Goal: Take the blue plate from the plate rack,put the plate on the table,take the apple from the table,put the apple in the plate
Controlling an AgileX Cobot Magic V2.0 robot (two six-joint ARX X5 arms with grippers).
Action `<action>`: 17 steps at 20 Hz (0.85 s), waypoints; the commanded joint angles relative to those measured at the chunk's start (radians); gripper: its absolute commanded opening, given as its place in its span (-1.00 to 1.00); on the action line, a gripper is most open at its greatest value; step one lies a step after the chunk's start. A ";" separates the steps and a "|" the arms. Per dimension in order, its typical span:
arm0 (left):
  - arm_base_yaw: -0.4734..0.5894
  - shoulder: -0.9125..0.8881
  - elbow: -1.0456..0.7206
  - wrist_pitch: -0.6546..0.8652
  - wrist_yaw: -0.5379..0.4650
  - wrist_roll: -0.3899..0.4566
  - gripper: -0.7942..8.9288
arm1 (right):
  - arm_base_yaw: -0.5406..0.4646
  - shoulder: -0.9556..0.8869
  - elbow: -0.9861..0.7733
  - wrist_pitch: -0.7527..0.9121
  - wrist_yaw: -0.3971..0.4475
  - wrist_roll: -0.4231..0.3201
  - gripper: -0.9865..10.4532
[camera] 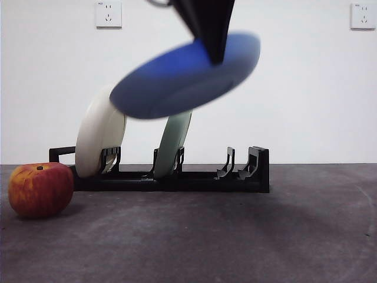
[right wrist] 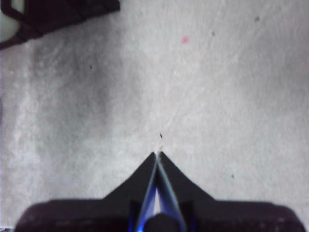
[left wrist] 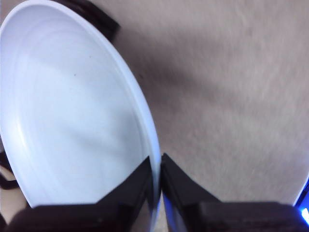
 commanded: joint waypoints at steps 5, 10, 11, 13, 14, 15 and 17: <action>0.011 -0.004 -0.292 0.217 0.054 0.175 -0.85 | 0.001 0.000 0.002 0.027 -0.001 0.001 -0.83; 0.027 0.007 -0.397 0.270 0.123 0.235 -0.85 | 0.001 0.000 0.002 0.033 -0.001 0.002 -0.83; 0.038 0.007 -0.406 0.274 0.164 0.234 -0.85 | 0.001 0.000 0.002 0.034 -0.001 0.002 -0.83; 0.056 0.007 -0.412 0.276 0.211 0.234 -0.85 | 0.001 0.000 0.002 0.046 0.000 0.020 -0.83; 0.063 0.007 -0.412 0.275 0.209 0.230 -0.85 | 0.001 0.000 0.002 0.054 0.000 0.030 -0.83; 0.072 0.007 -0.412 0.271 0.208 0.229 -0.85 | 0.001 0.000 0.002 0.061 0.000 0.042 -0.83; 0.089 0.008 -0.413 0.256 0.208 0.226 -0.85 | 0.001 0.000 0.002 0.071 -0.001 0.047 -0.83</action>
